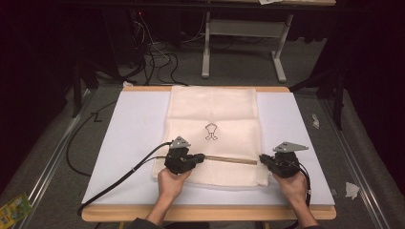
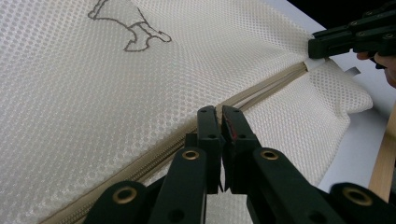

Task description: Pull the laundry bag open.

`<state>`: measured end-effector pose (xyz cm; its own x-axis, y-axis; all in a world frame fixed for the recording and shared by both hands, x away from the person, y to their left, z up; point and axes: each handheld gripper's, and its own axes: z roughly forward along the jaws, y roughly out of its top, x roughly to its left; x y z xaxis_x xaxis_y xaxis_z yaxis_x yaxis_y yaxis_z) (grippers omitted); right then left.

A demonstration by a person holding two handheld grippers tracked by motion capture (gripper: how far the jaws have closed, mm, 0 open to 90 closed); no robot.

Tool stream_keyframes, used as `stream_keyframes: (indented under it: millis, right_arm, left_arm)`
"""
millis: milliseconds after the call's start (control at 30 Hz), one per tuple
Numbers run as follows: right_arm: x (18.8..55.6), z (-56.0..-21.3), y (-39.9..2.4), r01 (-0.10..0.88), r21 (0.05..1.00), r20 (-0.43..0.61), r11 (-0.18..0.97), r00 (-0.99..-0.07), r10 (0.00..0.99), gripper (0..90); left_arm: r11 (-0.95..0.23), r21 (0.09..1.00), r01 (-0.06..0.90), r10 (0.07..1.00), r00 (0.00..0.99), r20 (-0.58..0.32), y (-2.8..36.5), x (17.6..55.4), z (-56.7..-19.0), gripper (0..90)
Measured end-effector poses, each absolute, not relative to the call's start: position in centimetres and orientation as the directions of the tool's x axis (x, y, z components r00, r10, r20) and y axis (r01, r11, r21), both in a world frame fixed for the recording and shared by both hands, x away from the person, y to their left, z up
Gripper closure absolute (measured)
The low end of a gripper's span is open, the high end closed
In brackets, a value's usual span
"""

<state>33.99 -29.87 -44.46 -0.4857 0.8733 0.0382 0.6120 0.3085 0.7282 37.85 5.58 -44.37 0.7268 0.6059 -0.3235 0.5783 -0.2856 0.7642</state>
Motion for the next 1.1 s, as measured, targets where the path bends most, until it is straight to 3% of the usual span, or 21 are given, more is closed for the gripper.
stream_keyframes:
  millis: [1100]
  right_arm:
    - [34.1,-44.5,-30.0,0.618,0.728,0.044,0.296,-0.473,0.88,86.9]
  left_arm:
    - [-0.261,0.766,0.588,0.638,0.7,-0.32,8.5,37.9,-44.7,87.4]
